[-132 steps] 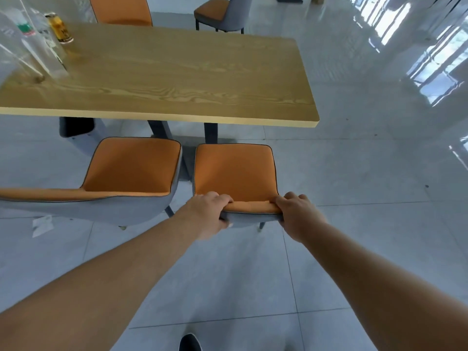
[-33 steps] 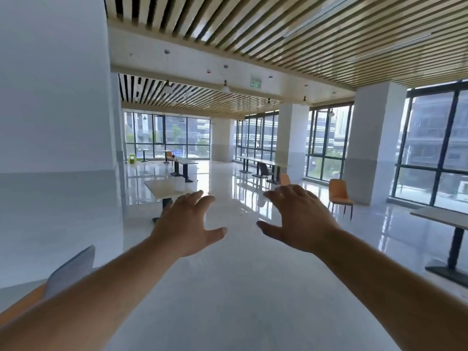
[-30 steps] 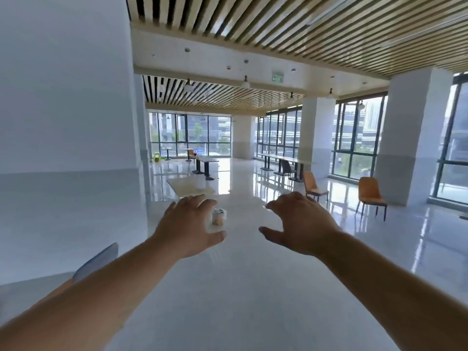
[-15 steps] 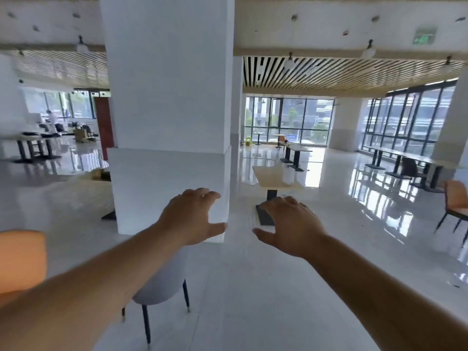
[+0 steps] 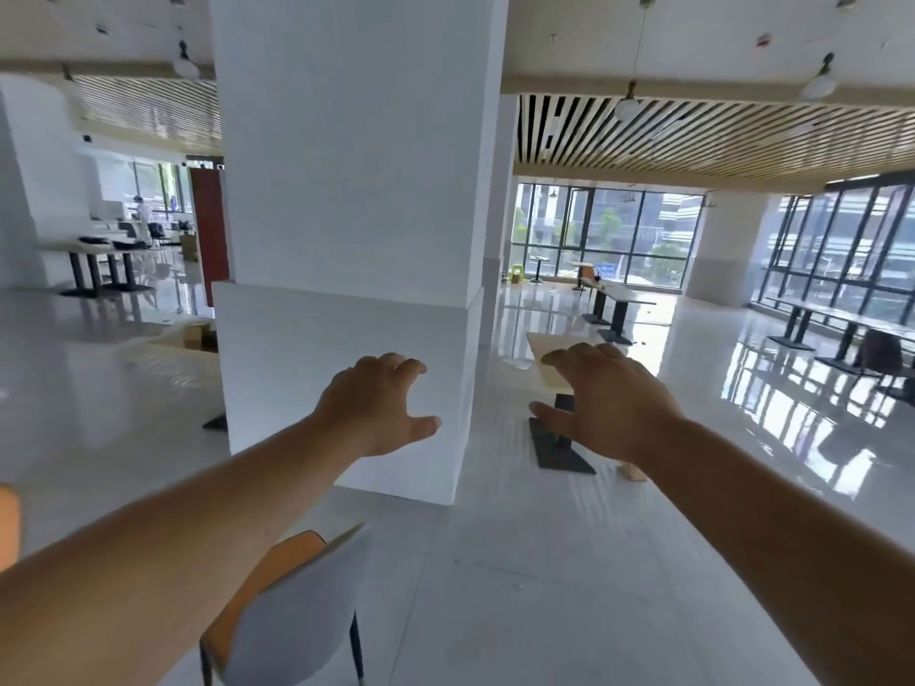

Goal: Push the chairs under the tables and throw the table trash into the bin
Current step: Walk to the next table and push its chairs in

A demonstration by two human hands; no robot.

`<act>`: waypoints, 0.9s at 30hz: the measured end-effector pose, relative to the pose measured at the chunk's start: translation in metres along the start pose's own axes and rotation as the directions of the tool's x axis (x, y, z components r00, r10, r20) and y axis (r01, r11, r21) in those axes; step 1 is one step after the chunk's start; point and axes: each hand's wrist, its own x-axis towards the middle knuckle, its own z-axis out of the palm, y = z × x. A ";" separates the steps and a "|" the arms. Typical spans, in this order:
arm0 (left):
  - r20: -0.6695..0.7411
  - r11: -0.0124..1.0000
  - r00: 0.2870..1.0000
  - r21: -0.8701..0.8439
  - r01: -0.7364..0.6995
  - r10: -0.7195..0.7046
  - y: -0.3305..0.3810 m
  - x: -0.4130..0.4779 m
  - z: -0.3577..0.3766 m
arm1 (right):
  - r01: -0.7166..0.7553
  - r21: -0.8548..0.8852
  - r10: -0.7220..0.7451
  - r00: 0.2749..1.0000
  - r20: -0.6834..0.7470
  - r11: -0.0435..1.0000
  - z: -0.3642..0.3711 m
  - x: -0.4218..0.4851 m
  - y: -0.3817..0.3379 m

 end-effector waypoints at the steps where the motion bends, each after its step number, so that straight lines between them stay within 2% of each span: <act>1: -0.009 1.000 1.000 0.017 -0.004 0.004 -0.003 0.018 0.008 | 0.023 0.002 -0.023 1.000 0.003 1.000 0.014 0.019 0.006; 4: -0.047 0.996 0.999 0.088 -0.004 0.008 -0.015 0.067 0.033 | 0.103 0.034 -0.102 0.995 -0.013 0.994 0.063 0.083 0.018; 8: -0.040 0.984 0.997 0.166 0.067 -0.061 -0.039 0.122 0.072 | 0.238 0.131 -0.237 0.971 -0.021 0.962 0.138 0.175 0.023; 10: -0.016 0.970 0.993 0.210 0.122 -0.121 -0.056 0.143 0.090 | 0.312 0.178 -0.317 0.948 -0.002 0.933 0.177 0.219 0.021; 13: 0.012 0.940 0.959 0.200 0.275 -0.283 -0.090 0.157 0.117 | 0.394 0.276 -0.415 0.909 0.023 0.877 0.231 0.280 0.010; 19: 0.102 0.803 0.803 0.198 0.562 -0.588 -0.161 0.129 0.189 | 0.522 0.406 -0.598 0.797 0.080 0.750 0.346 0.360 -0.054; 27: 0.241 0.613 0.569 0.190 0.766 -0.786 -0.247 0.073 0.305 | 0.688 0.468 -0.823 0.535 0.189 0.554 0.492 0.379 -0.162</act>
